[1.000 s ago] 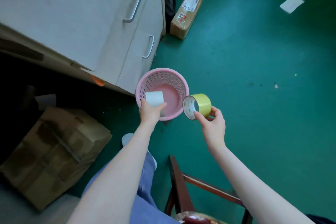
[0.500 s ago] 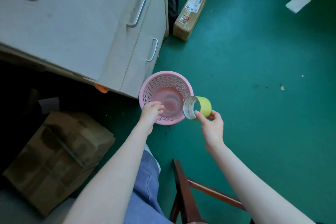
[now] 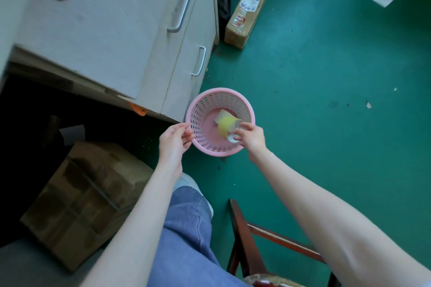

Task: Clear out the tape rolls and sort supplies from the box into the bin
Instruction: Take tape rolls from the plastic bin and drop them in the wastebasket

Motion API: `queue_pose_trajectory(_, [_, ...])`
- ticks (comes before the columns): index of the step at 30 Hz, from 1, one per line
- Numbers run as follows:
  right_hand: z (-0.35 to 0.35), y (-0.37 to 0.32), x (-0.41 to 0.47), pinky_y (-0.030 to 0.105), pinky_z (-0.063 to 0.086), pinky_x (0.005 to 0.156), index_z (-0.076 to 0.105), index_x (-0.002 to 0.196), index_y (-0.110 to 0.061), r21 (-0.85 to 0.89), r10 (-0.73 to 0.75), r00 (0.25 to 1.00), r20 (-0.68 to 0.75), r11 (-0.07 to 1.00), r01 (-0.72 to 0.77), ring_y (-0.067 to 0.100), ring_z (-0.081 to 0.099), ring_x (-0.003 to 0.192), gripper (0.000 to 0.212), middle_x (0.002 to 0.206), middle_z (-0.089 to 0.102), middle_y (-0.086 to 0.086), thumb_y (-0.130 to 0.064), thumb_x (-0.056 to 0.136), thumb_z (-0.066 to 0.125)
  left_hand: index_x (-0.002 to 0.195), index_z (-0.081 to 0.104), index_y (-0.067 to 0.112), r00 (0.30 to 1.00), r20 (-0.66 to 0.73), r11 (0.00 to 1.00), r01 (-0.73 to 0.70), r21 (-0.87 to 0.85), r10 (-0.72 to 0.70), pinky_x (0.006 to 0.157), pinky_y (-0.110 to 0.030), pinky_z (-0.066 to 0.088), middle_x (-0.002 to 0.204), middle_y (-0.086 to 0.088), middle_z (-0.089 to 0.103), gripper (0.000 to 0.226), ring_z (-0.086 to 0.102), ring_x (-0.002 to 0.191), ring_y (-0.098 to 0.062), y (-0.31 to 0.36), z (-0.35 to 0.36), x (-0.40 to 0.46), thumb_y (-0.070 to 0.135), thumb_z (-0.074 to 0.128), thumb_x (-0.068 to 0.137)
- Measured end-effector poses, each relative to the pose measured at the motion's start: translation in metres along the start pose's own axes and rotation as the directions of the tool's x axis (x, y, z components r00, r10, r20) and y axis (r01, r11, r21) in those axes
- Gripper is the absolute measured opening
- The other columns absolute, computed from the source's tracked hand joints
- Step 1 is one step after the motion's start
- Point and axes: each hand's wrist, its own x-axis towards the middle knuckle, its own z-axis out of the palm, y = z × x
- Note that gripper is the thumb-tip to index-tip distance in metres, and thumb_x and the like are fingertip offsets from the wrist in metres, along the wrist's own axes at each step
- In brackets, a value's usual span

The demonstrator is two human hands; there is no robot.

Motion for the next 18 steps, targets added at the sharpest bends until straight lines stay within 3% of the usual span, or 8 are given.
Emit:
queue_pose_trajectory(2, [0.0,-0.003,0.0,0.025,0.053,0.067,0.063,0.109,-0.004,-0.007,-0.011,1.0,0.029,1.0,0.012,0.016,0.065,0.063,0.028,0.081,0.068,0.009,0.004,0.082,0.062,0.088,0.063,0.016,1.0,-0.007,1.0,0.004,0.006,-0.004,0.07,-0.021,0.045,0.073,0.003,0.06,0.023,0.058,0.072,-0.01,0.001,-0.002,-0.004,0.007,0.044,0.096])
queue_pose_trajectory(6, [-0.001,-0.012,-0.013,0.013,0.046,0.048,0.062,0.095,-0.005,0.01,-0.056,0.997,0.049,0.998,0.055,0.011,0.062,0.055,0.018,0.073,0.066,0.008,0.008,0.084,0.056,0.088,0.063,0.015,1.0,0.005,0.999,0.003,0.041,-0.003,0.074,-0.024,0.045,0.075,0.001,0.06,0.024,0.058,0.074,-0.012,0.002,0.001,-0.016,0.006,0.042,0.096])
queue_pose_trajectory(13, [-0.021,-0.035,-0.066,0.021,0.046,0.062,0.067,0.091,-0.005,-0.031,-0.25,0.967,0.042,0.967,0.252,0.005,0.06,0.052,0.021,0.067,0.067,0.001,0.006,0.079,0.054,0.091,0.063,0.014,0.995,0.028,0.992,-0.101,0.071,0.099,0.075,-0.023,0.046,0.079,0.0,0.062,0.023,0.058,0.075,-0.011,0.02,0.001,-0.064,0.005,0.042,0.094])
queue_pose_trajectory(16, [-0.038,-0.049,-0.119,0.021,0.047,0.064,0.068,0.088,-0.007,-0.032,-0.38,0.92,0.091,0.923,0.384,0.008,0.061,0.058,0.019,0.069,0.069,0.001,0.005,0.079,0.055,0.091,0.064,0.012,0.975,0.048,0.97,-0.221,0.097,0.217,0.067,-0.016,0.048,0.081,-0.002,0.063,0.023,0.059,0.072,-0.009,0.031,-0.007,-0.108,0.003,0.043,0.093])
queue_pose_trajectory(18, [-0.044,-0.058,-0.142,0.028,0.051,0.069,0.067,0.084,-0.011,-0.02,-0.454,0.884,0.111,0.889,0.458,0.014,0.062,0.063,0.019,0.071,0.069,0.004,0.004,0.081,0.056,0.09,0.064,0.013,0.962,0.087,0.954,-0.269,0.131,0.259,0.06,-0.01,0.047,0.079,-0.002,0.063,0.022,0.059,0.067,-0.005,0.037,-0.006,-0.125,0.004,0.044,0.093])
